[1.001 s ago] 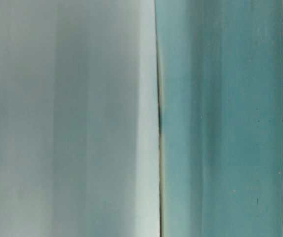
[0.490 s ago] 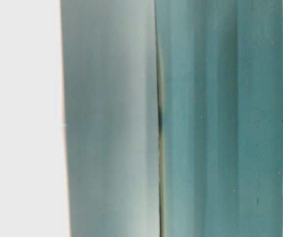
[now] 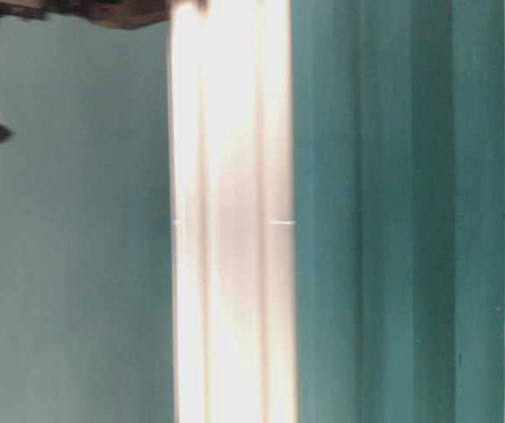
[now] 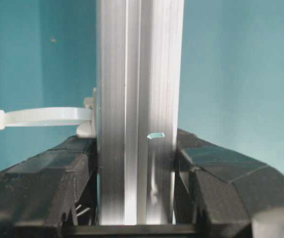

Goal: Lift the large metal rail with both hands.

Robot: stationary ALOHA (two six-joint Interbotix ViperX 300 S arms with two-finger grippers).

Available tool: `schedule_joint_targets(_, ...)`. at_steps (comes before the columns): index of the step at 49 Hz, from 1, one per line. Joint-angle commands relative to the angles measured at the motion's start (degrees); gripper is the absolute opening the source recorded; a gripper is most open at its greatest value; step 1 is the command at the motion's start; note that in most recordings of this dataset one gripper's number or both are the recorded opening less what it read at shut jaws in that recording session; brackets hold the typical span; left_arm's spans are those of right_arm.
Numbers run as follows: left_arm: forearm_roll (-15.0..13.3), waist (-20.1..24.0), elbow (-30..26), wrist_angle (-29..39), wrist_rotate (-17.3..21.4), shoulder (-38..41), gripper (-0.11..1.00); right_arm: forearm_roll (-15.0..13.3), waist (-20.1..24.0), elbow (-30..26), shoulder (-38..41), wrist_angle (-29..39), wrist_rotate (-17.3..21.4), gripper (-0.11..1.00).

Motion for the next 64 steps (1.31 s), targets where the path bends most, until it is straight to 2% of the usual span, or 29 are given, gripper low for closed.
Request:
schedule_joint_targets(1, 0.09, -0.26, 0.35, -1.76, -0.09, 0.70, 0.36, 0.00, -0.09, 0.44, 0.79, -2.64, -0.44, 0.40)
schedule_joint_targets(16, 0.09, -0.35, 4.48, -10.37, 0.44, 5.27, 0.36, 0.18, 0.35, 3.43, 4.92, -9.49, -0.44, 0.40)
schedule_joint_targets(38, 0.09, -0.35, 6.15, -17.23, 0.00, 10.28, 0.36, 0.53, 0.44, 6.50, 8.53, -15.91, -0.35, 0.40)
schedule_joint_targets(64, 0.09, -0.70, 6.94, -20.83, 0.00, 12.92, 0.36, 0.88, 1.14, 9.32, 10.02, -20.04, -0.35, 0.40)
